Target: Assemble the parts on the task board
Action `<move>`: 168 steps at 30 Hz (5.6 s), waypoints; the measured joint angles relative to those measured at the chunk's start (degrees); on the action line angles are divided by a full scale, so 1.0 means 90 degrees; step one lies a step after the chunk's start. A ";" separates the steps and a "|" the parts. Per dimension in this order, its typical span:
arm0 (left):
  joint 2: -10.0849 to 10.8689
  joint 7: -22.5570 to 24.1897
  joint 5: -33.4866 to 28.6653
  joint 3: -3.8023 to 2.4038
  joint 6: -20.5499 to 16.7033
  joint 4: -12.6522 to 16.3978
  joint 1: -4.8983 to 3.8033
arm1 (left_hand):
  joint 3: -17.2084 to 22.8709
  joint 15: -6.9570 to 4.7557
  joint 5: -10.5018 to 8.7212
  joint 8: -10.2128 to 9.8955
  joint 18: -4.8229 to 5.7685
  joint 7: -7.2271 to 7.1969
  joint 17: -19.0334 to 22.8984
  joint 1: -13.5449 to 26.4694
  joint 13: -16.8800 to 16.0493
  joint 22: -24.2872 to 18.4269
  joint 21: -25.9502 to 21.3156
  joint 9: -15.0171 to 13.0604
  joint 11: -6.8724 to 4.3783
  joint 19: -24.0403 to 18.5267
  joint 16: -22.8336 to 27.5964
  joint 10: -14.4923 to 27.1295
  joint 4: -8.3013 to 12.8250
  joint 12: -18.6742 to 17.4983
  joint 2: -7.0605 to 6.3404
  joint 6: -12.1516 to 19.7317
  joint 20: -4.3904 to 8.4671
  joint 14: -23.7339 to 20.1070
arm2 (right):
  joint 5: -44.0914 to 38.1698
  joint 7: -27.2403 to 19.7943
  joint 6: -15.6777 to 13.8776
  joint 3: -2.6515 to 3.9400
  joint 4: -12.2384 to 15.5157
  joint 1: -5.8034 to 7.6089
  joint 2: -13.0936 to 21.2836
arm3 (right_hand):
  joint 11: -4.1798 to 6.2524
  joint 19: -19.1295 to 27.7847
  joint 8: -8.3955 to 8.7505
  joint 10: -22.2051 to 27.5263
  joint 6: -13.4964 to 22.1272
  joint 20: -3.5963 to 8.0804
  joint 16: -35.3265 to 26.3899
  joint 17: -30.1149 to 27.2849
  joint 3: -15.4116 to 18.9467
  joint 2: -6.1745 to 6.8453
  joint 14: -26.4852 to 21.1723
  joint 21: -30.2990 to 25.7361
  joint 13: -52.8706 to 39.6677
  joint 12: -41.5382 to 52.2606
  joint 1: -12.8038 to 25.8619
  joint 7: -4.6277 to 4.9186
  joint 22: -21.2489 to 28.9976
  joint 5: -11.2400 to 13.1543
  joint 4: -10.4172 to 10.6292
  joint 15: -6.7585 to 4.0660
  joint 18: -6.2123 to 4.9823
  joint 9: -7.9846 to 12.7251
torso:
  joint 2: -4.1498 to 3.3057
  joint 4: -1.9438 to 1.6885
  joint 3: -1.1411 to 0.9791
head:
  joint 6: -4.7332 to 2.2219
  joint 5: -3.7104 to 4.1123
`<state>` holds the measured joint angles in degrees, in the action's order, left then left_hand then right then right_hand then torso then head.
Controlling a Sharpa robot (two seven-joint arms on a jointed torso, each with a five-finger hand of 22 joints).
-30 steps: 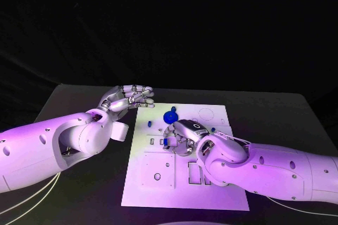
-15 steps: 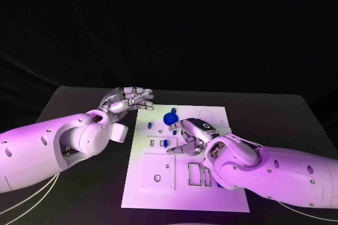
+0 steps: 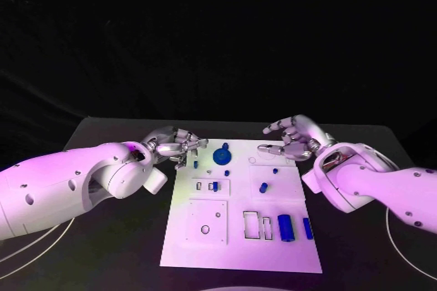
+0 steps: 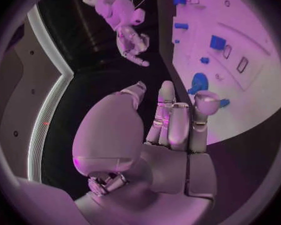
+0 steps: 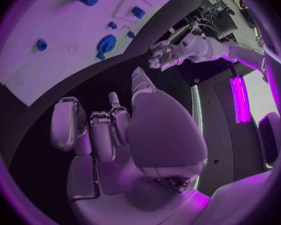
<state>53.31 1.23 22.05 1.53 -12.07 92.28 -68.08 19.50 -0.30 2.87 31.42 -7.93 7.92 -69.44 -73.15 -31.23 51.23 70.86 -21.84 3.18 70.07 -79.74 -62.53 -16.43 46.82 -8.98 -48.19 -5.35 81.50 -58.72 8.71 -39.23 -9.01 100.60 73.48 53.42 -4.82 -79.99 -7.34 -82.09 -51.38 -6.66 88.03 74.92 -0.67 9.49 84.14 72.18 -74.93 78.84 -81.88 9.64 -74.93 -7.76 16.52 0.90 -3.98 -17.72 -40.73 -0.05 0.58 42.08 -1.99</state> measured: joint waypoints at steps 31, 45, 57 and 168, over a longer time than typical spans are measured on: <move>-0.1377 -0.3251 0.3339 0.0173 0.1807 -0.0879 -0.0270 | -0.0674 -0.0194 0.0000 0.1605 0.0096 -0.0314 -0.0611 0.1145 -0.2233 0.1049 0.0729 -0.1127 -0.0251 0.0327 -0.0526 -0.0462 -0.0063 0.2391 0.0408 0.0201 0.0150 0.0295 | 0.1495 -0.0385 -0.0010 -0.0009 -0.0656 0.0147 0.0094 | 0.0024 0.0024 -0.0021 0.0023 0.0001 0.0021 -0.0024 -0.0001 0.0001 -0.0025 -0.0001 -0.0081 0.0002 -0.0039 0.0026 0.0000 0.0002 0.0000 0.0000 0.0000 0.0001 -0.0003 | 0.0251 -0.0013 -0.0101 | 0.0331 -0.0140; -0.1620 -0.3380 0.3568 0.0229 0.2202 -0.1132 -0.0321 | -0.0692 -0.0217 0.0000 0.1641 0.0194 -0.0336 -0.0610 0.1170 -0.2224 0.1112 0.0756 -0.1170 -0.0250 0.0348 -0.0526 -0.0461 -0.0045 0.2391 0.0434 0.0222 0.0172 0.0272 | 0.1495 -0.0367 -0.0001 -0.0012 -0.0709 0.0146 0.0056 | 0.0013 0.0067 -0.0021 0.0059 0.0001 0.0023 -0.0062 -0.0001 0.0001 -0.0025 -0.0001 -0.0121 0.0002 -0.0100 0.0026 0.0000 -0.0002 0.0000 0.0000 0.0000 0.0001 -0.0002 | 0.0231 -0.0023 -0.0091 | 0.0361 -0.0143; -0.1741 -0.3425 0.3574 0.0239 0.2405 -0.1208 -0.0327 | -0.0691 -0.0216 0.0000 0.1678 0.0193 -0.0336 -0.0610 0.1181 -0.2264 0.1142 0.0756 -0.1198 -0.0250 0.0350 -0.0526 -0.0461 -0.0044 0.2434 0.0446 0.0222 0.0173 0.0271 | 0.1502 -0.0387 -0.0020 -0.0013 -0.0751 0.0146 -0.0004 | 0.0034 0.0481 -0.0118 0.0772 0.0048 0.0043 -0.0378 0.0003 0.0054 -0.0051 -0.0024 -0.0925 0.0432 -0.1127 0.0052 -0.0025 0.0401 0.0000 0.0015 -0.0023 -0.0197 0.0000 | 0.0220 -0.0025 -0.0084 | 0.0355 -0.0152; -0.1563 -0.3467 0.4260 0.0504 0.1014 -0.0466 -0.0255 | 0.2947 -0.0444 0.0294 0.2095 0.0295 -0.0451 -0.0608 0.0843 -0.2496 0.1958 0.1193 -0.2184 -0.0522 0.0805 -0.0771 -0.1144 0.0290 0.2731 -0.0412 0.0261 0.0400 0.0271 | 0.2626 -0.1062 -0.0174 -0.0058 -0.1192 0.0096 -0.0173 | -0.0580 0.3182 -0.0636 0.3264 0.0531 -0.0774 -0.7026 -0.5664 -0.0148 -0.0165 -0.3198 -0.7133 0.7077 -0.5932 -0.0269 0.0254 0.5194 0.0026 -0.0009 0.0695 -0.0641 0.0221 | 0.0282 -0.0162 -0.0198 | 0.0623 -0.0122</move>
<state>39.24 -29.97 60.39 6.06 -2.94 88.09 -70.38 46.03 -4.30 5.51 50.27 -5.28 3.86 -74.92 -65.57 -53.70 68.85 81.60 -41.50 -1.53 77.31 -86.68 -72.82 -13.82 71.40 -12.69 -45.84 -1.75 83.94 -35.08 -0.85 -40.80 -9.54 89.88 74.34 51.87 -10.04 -51.35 -13.07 -52.71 -46.60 -13.63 24.79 23.94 -2.00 8.00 55.35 7.98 -11.23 25.45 -84.30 11.92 -28.18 -7.53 16.44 7.16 -9.75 -15.73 -38.19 -1.51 -1.20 47.68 -3.09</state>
